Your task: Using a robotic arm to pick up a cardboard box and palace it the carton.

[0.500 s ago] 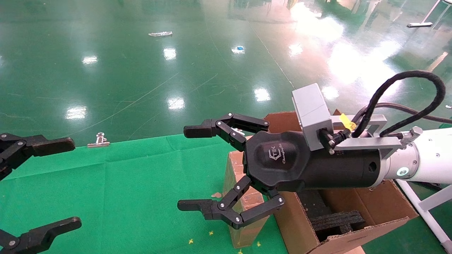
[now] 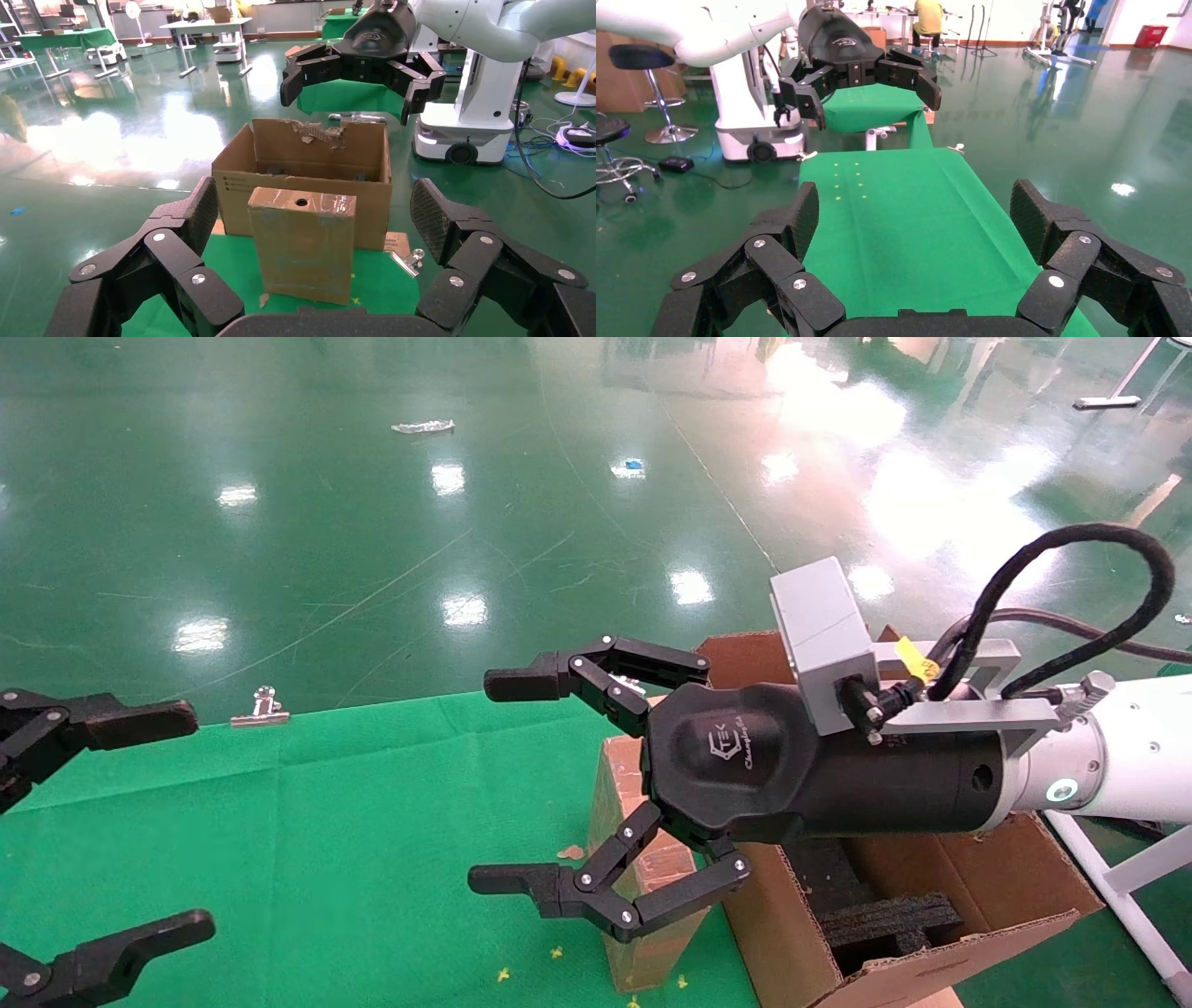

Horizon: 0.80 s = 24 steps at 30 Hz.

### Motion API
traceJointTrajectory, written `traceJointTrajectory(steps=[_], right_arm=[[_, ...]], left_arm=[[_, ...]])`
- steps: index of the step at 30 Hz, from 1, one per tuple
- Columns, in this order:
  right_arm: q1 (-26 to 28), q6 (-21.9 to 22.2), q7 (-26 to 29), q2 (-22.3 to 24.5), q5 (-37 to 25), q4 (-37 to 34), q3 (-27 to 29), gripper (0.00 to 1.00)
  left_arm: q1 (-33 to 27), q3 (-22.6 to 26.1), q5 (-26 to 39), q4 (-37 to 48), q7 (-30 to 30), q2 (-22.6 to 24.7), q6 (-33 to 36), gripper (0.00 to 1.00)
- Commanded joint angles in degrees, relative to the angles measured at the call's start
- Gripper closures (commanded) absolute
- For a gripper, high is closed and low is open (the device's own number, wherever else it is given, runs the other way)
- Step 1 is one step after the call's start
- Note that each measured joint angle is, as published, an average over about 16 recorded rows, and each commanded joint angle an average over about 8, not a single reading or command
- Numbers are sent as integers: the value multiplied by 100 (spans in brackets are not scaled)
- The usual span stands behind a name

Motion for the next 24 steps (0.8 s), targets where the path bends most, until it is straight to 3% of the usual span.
traceJointTrajectory(steps=[1,5,9,18,24], right_arm=[[-8,-4,-17,4,17,-6,11,0],[101,57,122,6,-294,121,-136,0],[485,26,413,-91,-1040,262,-514,0],[2115,-422,1395,-963,-3583,324,-2135,0],[3138,-483,1605,-1402,-4570,350,-3163,0]], left_arm=[[0,0,0,0,0,0,0,0],[-1,1,0,2,1,0,1,0],[-2,3,-1,4,3,0,1,0],[-4,8,-4,5,5,-1,0,0],[-4,10,-6,5,6,-2,-1,0]])
